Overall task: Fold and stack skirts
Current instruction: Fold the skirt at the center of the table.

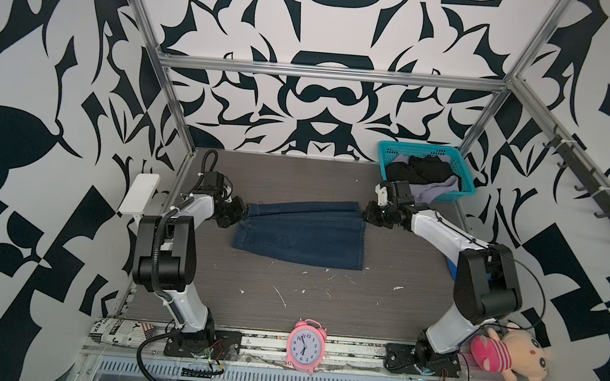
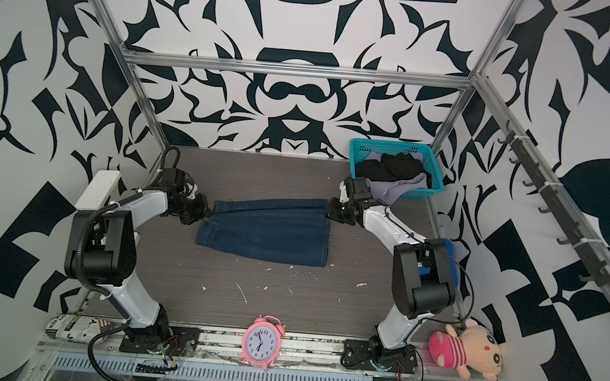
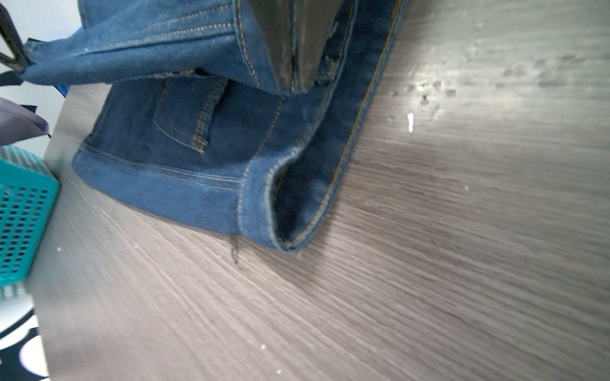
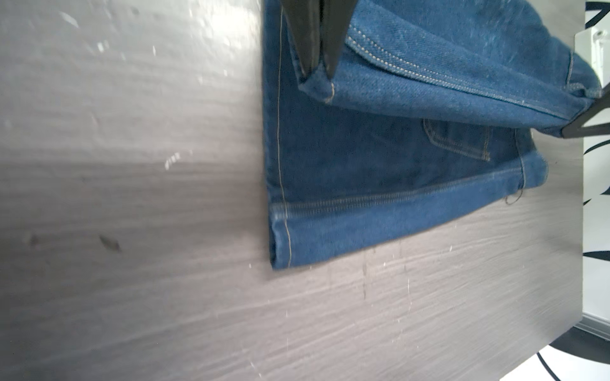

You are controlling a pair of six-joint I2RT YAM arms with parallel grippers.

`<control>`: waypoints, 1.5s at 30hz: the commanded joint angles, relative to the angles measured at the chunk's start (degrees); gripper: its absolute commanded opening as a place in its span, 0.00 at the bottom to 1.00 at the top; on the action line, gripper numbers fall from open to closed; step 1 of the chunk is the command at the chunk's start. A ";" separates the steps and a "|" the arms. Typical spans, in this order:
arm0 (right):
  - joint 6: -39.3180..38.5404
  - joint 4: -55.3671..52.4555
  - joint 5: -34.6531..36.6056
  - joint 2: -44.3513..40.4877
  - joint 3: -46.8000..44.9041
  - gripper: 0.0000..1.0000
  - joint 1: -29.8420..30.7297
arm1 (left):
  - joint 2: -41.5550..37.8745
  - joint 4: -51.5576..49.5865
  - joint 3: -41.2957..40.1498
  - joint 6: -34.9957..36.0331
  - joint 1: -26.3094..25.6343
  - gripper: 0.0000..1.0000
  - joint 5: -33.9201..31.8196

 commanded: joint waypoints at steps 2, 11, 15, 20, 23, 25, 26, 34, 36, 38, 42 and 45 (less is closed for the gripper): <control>-0.86 2.71 4.61 2.64 5.52 0.00 -1.03 | 2.22 -1.69 3.01 1.28 1.31 0.00 -3.85; -0.51 1.26 3.44 9.75 14.62 0.00 -1.21 | 4.81 -4.99 8.54 2.78 1.40 0.00 -4.75; -0.54 0.13 3.60 12.53 16.99 0.00 -1.34 | 7.05 -6.17 10.90 3.14 1.39 0.00 -4.43; -0.20 -0.96 4.81 14.38 17.97 0.00 -2.07 | 9.09 -5.62 11.81 3.31 1.44 0.00 -3.61; 0.89 -1.67 5.36 14.64 18.03 0.00 -2.44 | 10.61 -5.71 12.94 4.01 1.39 0.00 -3.24; 1.16 -1.98 5.78 15.13 18.46 0.00 -2.44 | 11.71 -5.85 13.82 4.37 1.39 0.00 -3.24; 1.29 -2.14 6.05 15.66 18.94 0.00 -2.44 | 12.35 -6.04 14.43 4.54 1.42 0.00 -3.21; -0.13 -5.00 6.02 20.46 28.02 0.60 -2.51 | 12.49 -4.97 17.36 3.70 1.43 0.71 -7.75; -0.50 -6.06 5.67 19.39 29.70 0.61 -2.54 | 10.89 -4.66 17.82 3.58 1.45 0.76 -8.63; -0.63 -8.24 5.58 17.15 30.39 0.61 -2.46 | 9.28 -5.58 18.37 3.58 1.39 0.76 -9.40; -1.33 -10.49 4.00 6.94 23.88 0.60 -0.21 | 3.43 -5.64 14.92 2.04 -0.09 0.76 -9.71; -0.08 -8.60 -0.33 -1.04 11.97 0.61 2.12 | -1.10 -3.46 8.34 1.30 -2.48 0.75 -10.32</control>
